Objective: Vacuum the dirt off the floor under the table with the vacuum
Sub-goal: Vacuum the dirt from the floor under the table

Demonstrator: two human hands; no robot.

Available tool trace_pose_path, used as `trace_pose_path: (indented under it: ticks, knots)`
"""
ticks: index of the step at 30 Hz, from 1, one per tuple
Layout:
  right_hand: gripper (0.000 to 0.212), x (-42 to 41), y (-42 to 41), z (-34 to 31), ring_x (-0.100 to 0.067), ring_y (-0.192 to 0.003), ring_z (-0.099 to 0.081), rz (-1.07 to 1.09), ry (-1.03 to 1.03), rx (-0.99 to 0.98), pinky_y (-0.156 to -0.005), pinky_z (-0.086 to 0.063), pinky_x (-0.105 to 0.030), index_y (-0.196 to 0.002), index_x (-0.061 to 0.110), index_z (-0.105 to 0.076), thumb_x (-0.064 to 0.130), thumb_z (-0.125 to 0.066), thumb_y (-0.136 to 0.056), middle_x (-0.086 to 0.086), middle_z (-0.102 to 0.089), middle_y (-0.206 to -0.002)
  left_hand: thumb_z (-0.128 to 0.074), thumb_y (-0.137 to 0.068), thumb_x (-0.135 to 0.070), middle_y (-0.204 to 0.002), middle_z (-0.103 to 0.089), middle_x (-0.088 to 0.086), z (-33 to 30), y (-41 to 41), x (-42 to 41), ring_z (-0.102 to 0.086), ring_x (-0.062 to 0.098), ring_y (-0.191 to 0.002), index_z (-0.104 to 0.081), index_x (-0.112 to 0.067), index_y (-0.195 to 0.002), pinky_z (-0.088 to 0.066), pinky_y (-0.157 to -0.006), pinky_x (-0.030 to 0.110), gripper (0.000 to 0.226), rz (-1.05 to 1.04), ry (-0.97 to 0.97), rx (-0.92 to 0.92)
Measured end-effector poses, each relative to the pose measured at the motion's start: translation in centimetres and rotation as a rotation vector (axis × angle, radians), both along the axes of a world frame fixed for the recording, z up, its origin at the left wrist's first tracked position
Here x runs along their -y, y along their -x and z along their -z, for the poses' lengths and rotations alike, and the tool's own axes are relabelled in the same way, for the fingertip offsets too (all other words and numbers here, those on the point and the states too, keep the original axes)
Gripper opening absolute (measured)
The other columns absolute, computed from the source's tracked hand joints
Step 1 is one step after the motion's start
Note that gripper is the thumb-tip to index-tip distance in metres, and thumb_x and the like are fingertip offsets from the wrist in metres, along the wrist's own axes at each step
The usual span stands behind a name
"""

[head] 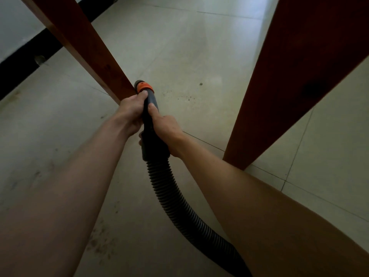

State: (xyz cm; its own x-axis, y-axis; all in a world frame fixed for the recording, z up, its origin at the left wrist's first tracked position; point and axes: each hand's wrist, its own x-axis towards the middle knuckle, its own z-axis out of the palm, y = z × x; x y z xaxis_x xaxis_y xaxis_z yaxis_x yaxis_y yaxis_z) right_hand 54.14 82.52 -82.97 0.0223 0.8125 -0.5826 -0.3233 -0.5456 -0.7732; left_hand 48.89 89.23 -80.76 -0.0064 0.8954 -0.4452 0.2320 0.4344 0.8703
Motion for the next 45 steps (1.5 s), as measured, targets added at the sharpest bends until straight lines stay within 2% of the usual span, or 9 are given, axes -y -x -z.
trace_pose_path:
  ticks: [7, 13, 18, 22, 25, 30, 36, 42, 45]
  knots:
    - [0.06, 1.9, 1.7, 0.3, -0.037, -0.09, -0.066, 0.05, 0.044, 0.025, -0.084, -0.055, -0.048, -0.115, 0.005, -0.052, 0.058, -0.041, -0.091, -0.021, -0.064, -0.104, -0.044, -0.099, -0.025, -0.088, -0.056, 0.009, -0.3, 0.9, 2.2, -0.056, 0.016, -0.077, -0.053, -0.01, -0.083, -0.049, -0.061, 0.022, 0.024, 0.104, 0.01, -0.017]
    - [0.059, 3.7, 1.7, 0.2, -0.036, -0.09, -0.066, 0.087, 0.033, 0.027, -0.085, -0.055, -0.048, -0.117, 0.005, -0.052, 0.057, -0.041, -0.092, -0.02, -0.064, -0.102, -0.045, -0.098, -0.026, -0.089, -0.055, 0.01, -0.5, 1.0, 3.4, -0.056, 0.018, -0.078, -0.052, -0.01, -0.084, -0.049, -0.065, 0.024, 0.022, 0.147, 0.028, -0.009]
    - [0.061, 3.9, 1.1, -0.6, -0.036, -0.093, -0.065, 0.139, 0.023, 0.065, -0.086, -0.055, -0.048, -0.119, 0.002, -0.052, 0.056, -0.038, -0.094, -0.021, -0.064, -0.104, -0.047, -0.097, -0.027, -0.087, -0.056, 0.009, -1.0, -0.5, 3.4, -0.057, 0.017, -0.076, -0.052, -0.004, -0.102, -0.047, -0.06, 0.023, 0.024, 0.152, 0.023, -0.049]
    - [0.059, 4.9, 1.1, -1.0, -0.033, -0.095, -0.064, 0.159, 0.031, 0.04, -0.088, -0.054, -0.047, -0.117, 0.004, -0.053, 0.056, -0.036, -0.095, -0.019, -0.063, -0.105, -0.047, -0.096, -0.029, -0.081, -0.056, 0.007, -1.0, -0.7, 4.0, -0.056, 0.016, -0.071, -0.056, -0.008, -0.092, -0.045, -0.056, 0.023, 0.023, 0.19, -0.006, -0.145]
    - [0.052, 6.5, 1.5, -0.8, -0.032, -0.093, -0.065, 0.167, 0.016, 0.038, -0.087, -0.054, -0.048, -0.108, 0.008, -0.053, 0.055, -0.035, -0.095, -0.018, -0.064, -0.102, -0.046, -0.097, -0.029, -0.085, -0.058, 0.008, -0.7, -0.3, 5.2, -0.057, 0.017, -0.076, -0.056, -0.012, -0.087, -0.046, -0.059, 0.023, 0.022, 0.231, 0.026, -0.121]
    - [0.055, 8.0, 1.6, -1.4, -0.029, -0.092, -0.064, 0.208, -0.004, 0.061, -0.087, -0.054, -0.044, -0.112, 0.006, -0.054, 0.054, -0.034, -0.096, -0.016, -0.063, -0.101, -0.044, -0.098, -0.028, -0.097, -0.061, 0.011, -1.3, -0.7, 6.6, -0.058, 0.016, -0.08, -0.054, -0.008, -0.108, -0.047, -0.062, 0.022, 0.024, 0.267, 0.044, -0.083]
    - [0.053, 8.6, 0.5, -2.5, -0.025, -0.093, -0.062, 0.234, 0.004, 0.079, -0.086, -0.053, -0.039, -0.123, 0.008, -0.047, 0.052, -0.032, -0.098, -0.013, -0.06, -0.102, -0.044, -0.098, -0.032, -0.117, -0.059, 0.016, -2.5, -2.0, 7.2, -0.058, 0.016, -0.084, -0.049, -0.013, -0.107, -0.046, -0.06, 0.021, 0.022, 0.334, 0.072, -0.143]
    - [0.053, 10.0, 0.2, -2.8, -0.028, -0.095, -0.063, 0.196, 0.021, 0.009, -0.086, -0.054, -0.039, -0.125, 0.008, -0.045, 0.052, -0.034, -0.097, -0.016, -0.061, -0.106, -0.042, -0.099, -0.029, -0.093, -0.06, 0.011, -2.4, -1.9, 8.6, -0.058, 0.015, -0.078, -0.053, -0.012, -0.089, -0.048, -0.061, 0.021, 0.023, 0.333, 0.04, -0.146]
    - [0.052, 11.4, 1.0, -2.2, -0.028, -0.094, -0.064, 0.211, 0.004, -0.002, -0.085, -0.054, -0.039, -0.121, 0.008, -0.047, 0.052, -0.033, -0.097, -0.017, -0.061, -0.105, -0.042, -0.099, -0.028, -0.101, -0.058, 0.015, -1.8, -1.3, 9.6, -0.056, 0.016, -0.08, -0.051, -0.017, -0.084, -0.047, -0.062, 0.022, 0.021, 0.371, 0.044, -0.159]
